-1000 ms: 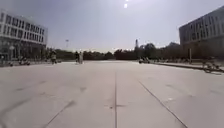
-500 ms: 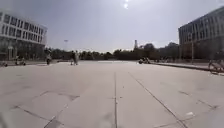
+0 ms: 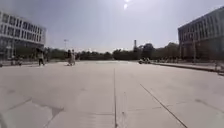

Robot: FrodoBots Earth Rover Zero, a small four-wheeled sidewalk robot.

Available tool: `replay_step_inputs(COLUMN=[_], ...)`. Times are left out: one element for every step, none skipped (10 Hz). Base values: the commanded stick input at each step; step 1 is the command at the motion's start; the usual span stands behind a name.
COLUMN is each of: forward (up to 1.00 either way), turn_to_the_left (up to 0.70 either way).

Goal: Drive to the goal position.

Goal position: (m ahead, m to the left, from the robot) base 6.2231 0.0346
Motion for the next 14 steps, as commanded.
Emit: replay_step_inputs(forward=[1.00, 1.00, 1.00, 1.00, 1.00, 1.00, 1.00, 1.00, 1.00, 1.00, 1.00, 1.00, 1.00, 1.00], turn_to_the_left=[0.00, 0.00, 0.00, 0.00, 0.00, 0.00, 0.00, 0.00, 0.00, 0.00, -0.25, -0.32, -0.10, 0.00])
